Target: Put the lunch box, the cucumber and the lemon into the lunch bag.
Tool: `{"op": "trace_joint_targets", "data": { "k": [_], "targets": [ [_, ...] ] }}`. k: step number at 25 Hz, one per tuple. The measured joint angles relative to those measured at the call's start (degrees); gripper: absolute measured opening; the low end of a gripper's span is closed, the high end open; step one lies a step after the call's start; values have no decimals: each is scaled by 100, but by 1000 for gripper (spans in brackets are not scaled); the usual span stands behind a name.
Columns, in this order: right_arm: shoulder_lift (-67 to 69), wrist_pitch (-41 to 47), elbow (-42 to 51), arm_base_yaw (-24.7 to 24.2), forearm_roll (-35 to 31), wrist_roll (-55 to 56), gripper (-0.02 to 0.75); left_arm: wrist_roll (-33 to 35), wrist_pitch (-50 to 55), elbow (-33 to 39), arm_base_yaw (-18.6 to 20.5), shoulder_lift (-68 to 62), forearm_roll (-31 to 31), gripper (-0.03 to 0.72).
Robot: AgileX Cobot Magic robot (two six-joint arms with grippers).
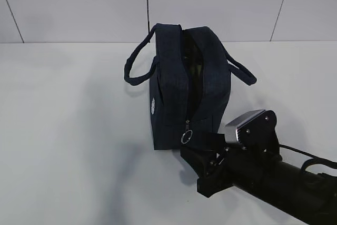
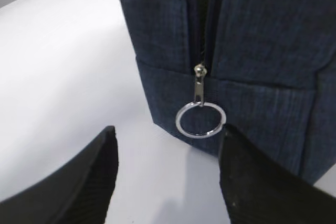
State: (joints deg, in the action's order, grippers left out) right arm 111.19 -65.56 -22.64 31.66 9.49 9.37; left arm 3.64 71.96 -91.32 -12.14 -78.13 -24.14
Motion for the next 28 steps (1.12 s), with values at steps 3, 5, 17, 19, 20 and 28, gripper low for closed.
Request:
{"op": "trace_joint_targets", "data": {
  "k": [3,5,17,19,20,28],
  "targets": [
    [71,0,-118,0,14,0,455,0,0,0,0,0,0,235],
    [126,0,-233,0,26,0,455,0,0,0,0,0,0,235],
    [466,0,-609,0,28,132,454,0,4,0,0,0,0,235],
    [466,0,-682,0,28,252,454,0,4,0,0,0,0,235],
    [466,24,-745,0,28,292,454,0,4,0,0,0,0,235],
    [474,459,-879,0,-35,415,454,0,4,0,0,0,0,235]
  ]
}}
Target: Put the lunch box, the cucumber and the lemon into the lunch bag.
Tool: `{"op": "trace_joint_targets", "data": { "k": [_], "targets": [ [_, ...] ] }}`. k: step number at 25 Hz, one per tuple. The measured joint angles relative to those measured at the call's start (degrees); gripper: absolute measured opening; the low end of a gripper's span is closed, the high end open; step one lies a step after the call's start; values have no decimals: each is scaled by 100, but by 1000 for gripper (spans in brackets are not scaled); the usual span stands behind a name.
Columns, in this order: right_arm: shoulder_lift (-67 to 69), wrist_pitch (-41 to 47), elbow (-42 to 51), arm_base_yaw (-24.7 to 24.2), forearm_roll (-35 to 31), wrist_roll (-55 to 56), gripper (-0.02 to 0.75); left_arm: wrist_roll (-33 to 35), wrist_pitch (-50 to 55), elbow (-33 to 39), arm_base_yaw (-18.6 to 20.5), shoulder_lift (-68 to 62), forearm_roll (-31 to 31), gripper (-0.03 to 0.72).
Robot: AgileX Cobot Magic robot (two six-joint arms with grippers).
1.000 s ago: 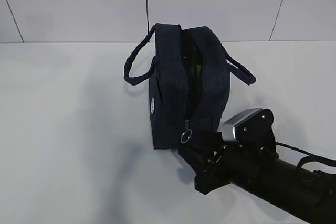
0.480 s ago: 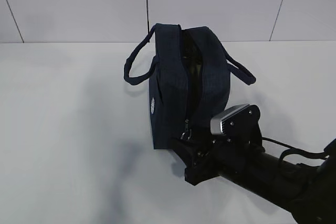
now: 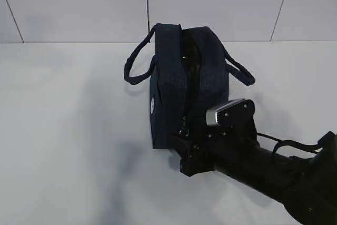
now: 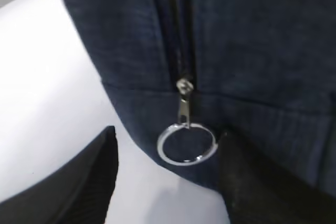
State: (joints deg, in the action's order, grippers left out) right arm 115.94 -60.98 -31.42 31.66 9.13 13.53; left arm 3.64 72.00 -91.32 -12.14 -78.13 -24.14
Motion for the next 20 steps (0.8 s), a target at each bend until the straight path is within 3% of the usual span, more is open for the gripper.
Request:
{"op": "trace_joint_targets", "data": {
  "k": [20],
  "targets": [
    [60,659,-338,0,-206,65,454,0,0,0,0,0,10,235]
  ]
}}
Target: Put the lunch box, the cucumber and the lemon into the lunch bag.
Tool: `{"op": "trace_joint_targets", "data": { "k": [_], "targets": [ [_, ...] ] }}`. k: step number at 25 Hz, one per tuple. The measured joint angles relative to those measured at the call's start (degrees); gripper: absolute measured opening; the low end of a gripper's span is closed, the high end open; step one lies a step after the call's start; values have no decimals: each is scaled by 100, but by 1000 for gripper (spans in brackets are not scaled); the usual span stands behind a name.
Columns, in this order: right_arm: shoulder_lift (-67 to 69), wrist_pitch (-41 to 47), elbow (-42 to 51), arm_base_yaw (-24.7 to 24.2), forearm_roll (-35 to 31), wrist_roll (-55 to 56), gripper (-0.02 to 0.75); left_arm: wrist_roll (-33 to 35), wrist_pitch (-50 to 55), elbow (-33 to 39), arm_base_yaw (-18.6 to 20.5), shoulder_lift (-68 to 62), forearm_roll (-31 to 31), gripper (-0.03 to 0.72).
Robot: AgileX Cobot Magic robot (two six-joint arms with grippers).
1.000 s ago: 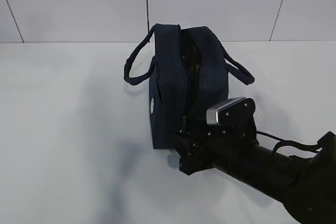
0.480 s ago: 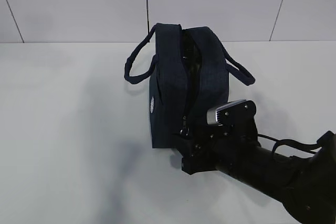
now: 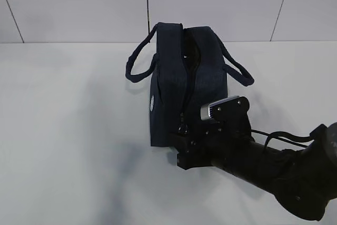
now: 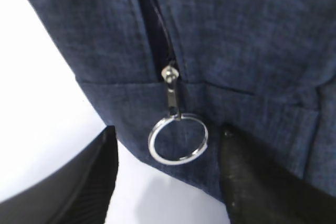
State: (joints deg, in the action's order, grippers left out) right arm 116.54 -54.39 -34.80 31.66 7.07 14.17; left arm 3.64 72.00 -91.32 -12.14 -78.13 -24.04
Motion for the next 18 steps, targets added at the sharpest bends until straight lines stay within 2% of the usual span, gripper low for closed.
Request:
{"op": "trace_joint_targets", "data": {
  "k": [10,18],
  "targets": [
    [13,33,-3,16,0,0,452,-4,0,0,0,0,0,235],
    [13,33,-3,16,-13,0,325,-4,0,0,0,0,0,235]
  ]
}}
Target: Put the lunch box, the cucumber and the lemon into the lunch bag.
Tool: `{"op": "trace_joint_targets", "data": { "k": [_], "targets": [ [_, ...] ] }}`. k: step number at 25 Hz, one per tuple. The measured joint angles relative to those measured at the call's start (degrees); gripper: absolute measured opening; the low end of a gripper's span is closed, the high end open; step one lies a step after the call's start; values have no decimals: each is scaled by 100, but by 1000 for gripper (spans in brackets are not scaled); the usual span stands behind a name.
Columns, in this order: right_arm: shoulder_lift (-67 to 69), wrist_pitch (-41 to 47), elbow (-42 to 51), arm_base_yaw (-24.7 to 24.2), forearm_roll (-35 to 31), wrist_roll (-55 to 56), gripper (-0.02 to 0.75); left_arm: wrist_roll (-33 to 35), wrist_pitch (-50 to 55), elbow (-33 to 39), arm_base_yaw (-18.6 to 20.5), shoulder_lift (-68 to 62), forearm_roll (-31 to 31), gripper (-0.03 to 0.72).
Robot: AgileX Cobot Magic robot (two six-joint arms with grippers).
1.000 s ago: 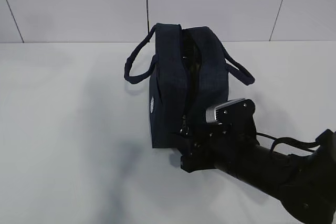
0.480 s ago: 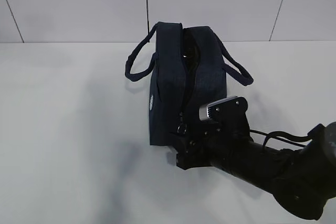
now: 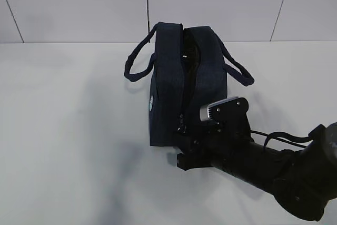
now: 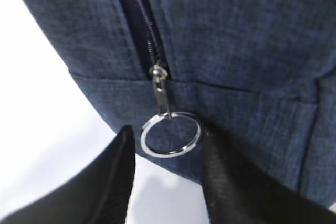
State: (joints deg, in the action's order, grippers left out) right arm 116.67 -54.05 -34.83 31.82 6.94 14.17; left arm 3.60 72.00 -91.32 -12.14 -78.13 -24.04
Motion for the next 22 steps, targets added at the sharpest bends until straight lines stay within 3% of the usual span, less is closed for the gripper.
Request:
{"op": "trace_joint_targets", "data": {
  "k": [22],
  "targets": [
    [-12,0,56,0,27,0,48,0,0,0,0,0,0,235]
  ]
}}
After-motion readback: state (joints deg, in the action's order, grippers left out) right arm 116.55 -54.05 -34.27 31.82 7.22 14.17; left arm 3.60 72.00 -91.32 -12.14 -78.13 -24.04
